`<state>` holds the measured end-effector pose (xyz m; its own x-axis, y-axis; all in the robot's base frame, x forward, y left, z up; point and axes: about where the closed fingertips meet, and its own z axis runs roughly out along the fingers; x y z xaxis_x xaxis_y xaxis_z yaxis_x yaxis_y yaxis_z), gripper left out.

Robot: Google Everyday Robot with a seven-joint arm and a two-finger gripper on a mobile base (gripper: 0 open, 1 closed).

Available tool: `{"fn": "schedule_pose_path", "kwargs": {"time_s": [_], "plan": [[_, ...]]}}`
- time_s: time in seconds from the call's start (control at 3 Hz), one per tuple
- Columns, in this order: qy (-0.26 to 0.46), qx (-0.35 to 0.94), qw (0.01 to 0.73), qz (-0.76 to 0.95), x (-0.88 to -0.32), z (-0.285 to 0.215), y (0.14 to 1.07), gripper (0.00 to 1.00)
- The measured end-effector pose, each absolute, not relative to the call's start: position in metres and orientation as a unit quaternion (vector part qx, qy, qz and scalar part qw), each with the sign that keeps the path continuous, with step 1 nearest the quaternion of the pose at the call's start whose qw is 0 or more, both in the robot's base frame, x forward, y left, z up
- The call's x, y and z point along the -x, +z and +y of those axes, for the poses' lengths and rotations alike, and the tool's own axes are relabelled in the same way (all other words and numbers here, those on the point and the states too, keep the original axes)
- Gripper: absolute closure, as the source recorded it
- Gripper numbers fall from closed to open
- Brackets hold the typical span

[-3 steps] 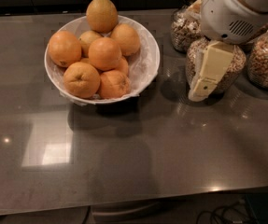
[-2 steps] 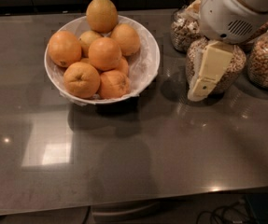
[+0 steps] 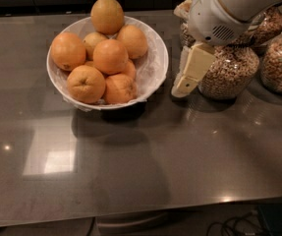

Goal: Pick orange from white bowl

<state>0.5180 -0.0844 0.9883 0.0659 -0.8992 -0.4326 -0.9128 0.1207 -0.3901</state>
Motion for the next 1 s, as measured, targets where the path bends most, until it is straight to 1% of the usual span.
{"fn": "schedule_pose_path", "kwargs": {"time_s": [0.67,1.0], "plan": [[0.057,0.676,0.338,0.652,-0.541,-0.041,0.983,0.0],[0.057,0.676,0.339,0.652,-0.541,-0.041,0.983,0.0]]}}
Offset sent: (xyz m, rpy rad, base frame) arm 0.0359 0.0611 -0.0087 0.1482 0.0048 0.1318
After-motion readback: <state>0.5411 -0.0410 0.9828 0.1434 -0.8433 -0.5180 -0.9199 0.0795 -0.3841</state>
